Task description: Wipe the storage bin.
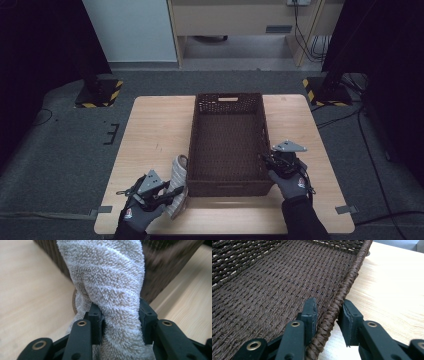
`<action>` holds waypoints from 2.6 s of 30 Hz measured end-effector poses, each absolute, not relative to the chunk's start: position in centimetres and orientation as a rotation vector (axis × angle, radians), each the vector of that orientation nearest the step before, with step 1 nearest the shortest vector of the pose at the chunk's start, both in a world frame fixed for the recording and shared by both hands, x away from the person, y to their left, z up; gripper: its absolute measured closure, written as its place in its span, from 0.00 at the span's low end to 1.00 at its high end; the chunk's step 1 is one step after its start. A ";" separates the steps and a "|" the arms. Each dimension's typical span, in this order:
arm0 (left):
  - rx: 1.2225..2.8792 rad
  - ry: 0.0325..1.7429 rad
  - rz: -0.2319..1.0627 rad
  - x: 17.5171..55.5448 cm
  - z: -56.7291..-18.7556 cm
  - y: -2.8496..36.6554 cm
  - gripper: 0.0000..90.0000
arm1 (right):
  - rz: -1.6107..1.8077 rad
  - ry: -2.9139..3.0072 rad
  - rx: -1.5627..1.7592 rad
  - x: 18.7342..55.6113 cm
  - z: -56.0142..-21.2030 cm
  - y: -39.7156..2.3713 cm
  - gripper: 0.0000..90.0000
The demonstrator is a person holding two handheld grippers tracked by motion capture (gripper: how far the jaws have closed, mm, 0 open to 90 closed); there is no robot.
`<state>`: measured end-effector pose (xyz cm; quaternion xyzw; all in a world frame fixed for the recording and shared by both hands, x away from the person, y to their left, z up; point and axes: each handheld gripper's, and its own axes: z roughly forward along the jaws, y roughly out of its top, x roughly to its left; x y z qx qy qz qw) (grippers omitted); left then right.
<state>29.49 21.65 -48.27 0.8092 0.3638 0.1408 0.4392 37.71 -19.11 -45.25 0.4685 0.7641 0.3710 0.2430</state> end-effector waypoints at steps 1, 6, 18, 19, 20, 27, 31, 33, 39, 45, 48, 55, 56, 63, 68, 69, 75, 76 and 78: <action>2.032 0.914 0.340 29.6 -48.7 21.5 0.69 | 1.014 2.088 1.280 37.7 -45.2 -19.1 0.75; 2.012 0.929 0.311 29.6 -48.5 22.0 0.69 | 1.018 2.088 1.283 37.7 -45.3 -19.2 0.75; 1.911 0.871 0.347 28.0 -45.7 22.1 0.69 | 1.013 2.090 1.279 37.7 -45.2 -19.1 0.75; 1.935 0.880 0.345 28.1 -46.1 22.0 0.69 | 1.013 2.090 1.279 37.7 -45.2 -19.1 0.75; 1.945 0.890 0.338 28.3 -46.6 21.9 0.69 | 1.013 2.090 1.280 37.7 -45.2 -19.1 0.75; 2.013 0.970 0.300 29.2 -48.5 21.9 0.69 | 1.013 2.090 1.279 37.7 -45.2 -19.1 0.75; 1.922 1.009 0.341 29.4 -47.1 23.5 0.69 | 1.016 2.090 1.284 37.7 -45.2 -19.1 0.75; 1.885 1.020 0.366 29.6 -46.4 24.2 0.69 | 1.018 2.090 1.284 37.8 -45.2 -19.1 0.75; 1.832 1.107 0.457 30.6 -45.6 26.9 0.69 | 1.022 2.094 1.281 37.8 -45.2 -19.2 0.75; 1.788 1.237 0.502 32.5 -45.6 29.6 0.68 | 1.018 2.101 1.273 37.8 -45.2 -19.2 0.74; 1.792 1.298 0.526 33.5 -45.7 30.6 0.68 | 1.008 2.114 1.266 37.8 -45.2 -19.2 0.74; 1.761 1.423 0.594 34.7 -46.7 32.1 0.68 | 1.045 2.102 1.281 37.8 -45.3 -19.4 0.73; 1.756 1.437 0.593 34.8 -47.0 32.3 0.68 | 1.044 2.102 1.281 37.8 -45.3 -19.4 0.73; 1.858 1.453 0.583 35.7 -48.8 32.2 0.68 | 1.044 2.102 1.270 37.8 -45.3 -19.4 0.73; 1.903 1.448 0.563 36.2 -49.7 31.7 0.65 | 1.047 2.100 1.274 37.8 -45.3 -19.4 0.72; 1.906 1.441 0.557 36.3 -49.9 31.6 0.63 | 1.051 2.099 1.276 37.8 -45.4 -19.4 0.72; 1.939 1.387 0.566 36.6 -50.5 31.0 0.52 | 1.054 2.102 1.280 37.8 -45.3 -19.5 0.69; 1.937 1.379 0.563 36.6 -50.5 31.0 0.49 | 1.048 2.102 1.278 37.8 -45.3 -19.5 0.67; 1.921 1.374 0.551 36.6 -50.4 31.1 0.44 | 1.045 2.102 1.278 37.7 -45.2 -19.6 0.64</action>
